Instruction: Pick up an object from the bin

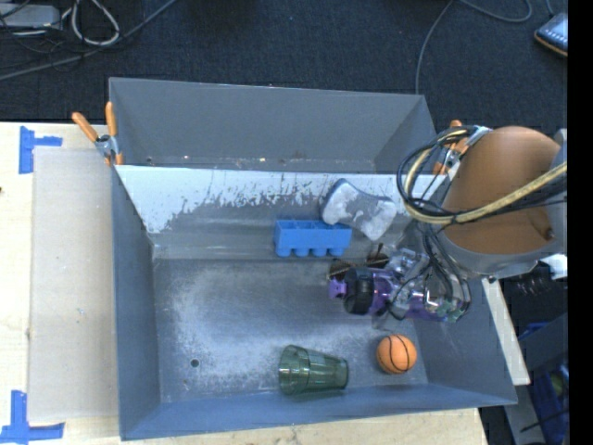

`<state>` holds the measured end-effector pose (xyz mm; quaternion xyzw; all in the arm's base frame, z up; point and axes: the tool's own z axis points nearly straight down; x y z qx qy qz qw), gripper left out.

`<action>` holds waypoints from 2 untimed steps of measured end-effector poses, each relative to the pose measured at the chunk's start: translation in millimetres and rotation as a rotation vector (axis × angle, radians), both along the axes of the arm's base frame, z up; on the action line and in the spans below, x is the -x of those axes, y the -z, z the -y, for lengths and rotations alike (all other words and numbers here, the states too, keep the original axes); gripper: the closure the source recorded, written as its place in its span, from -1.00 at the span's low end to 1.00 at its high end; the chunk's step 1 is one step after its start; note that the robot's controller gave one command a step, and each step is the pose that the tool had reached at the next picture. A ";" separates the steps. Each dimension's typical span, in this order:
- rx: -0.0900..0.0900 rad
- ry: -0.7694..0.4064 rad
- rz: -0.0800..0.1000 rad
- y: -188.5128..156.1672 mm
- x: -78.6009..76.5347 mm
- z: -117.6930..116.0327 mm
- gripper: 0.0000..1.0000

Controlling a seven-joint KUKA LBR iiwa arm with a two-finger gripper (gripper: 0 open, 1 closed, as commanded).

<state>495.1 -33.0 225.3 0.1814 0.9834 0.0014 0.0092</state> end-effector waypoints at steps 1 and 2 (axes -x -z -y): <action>0.001 0.001 0.013 -20.9 -0.5 -1.6 1.00; 0.004 -0.168 -0.002 -27.0 14.8 -12.4 1.00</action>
Offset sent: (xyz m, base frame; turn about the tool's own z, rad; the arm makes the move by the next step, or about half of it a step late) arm -0.0240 0.0200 0.0679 -0.2957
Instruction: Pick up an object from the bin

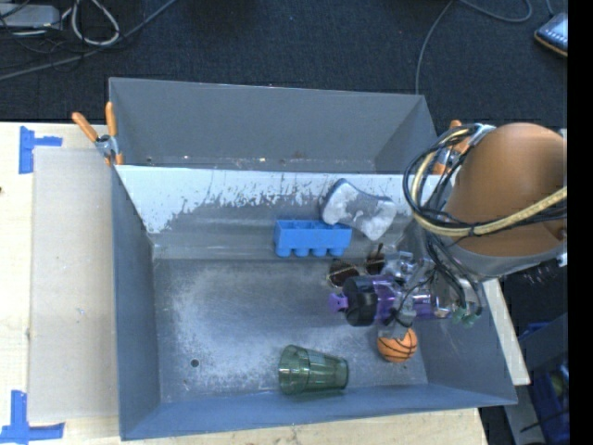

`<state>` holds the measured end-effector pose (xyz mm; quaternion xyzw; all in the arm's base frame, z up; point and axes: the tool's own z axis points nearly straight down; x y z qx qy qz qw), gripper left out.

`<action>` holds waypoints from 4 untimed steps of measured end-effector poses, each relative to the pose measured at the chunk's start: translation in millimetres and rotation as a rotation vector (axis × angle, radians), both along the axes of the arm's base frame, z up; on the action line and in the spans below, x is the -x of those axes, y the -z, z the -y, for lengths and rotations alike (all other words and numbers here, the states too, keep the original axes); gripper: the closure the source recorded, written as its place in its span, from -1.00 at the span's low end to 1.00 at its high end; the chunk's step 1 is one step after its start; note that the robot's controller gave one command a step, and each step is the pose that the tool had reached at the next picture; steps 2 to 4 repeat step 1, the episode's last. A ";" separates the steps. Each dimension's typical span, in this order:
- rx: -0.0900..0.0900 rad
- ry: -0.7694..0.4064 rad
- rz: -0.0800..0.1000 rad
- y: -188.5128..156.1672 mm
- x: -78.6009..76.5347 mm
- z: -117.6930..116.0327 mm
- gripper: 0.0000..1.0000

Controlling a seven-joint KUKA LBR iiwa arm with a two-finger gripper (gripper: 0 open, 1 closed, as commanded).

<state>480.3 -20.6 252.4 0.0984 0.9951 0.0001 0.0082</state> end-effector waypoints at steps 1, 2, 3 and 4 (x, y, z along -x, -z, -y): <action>0.001 -0.039 0.015 -8.1 -8.4 -2.5 1.00; 0.001 -0.039 0.015 -8.1 -8.4 -2.5 1.00; 0.001 -0.039 0.015 -8.1 -8.4 -2.5 1.00; 0.001 -0.039 0.015 -8.1 -8.4 -2.5 1.00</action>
Offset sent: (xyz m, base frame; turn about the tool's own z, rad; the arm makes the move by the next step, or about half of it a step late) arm 0.0311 0.0038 -0.0926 -0.2439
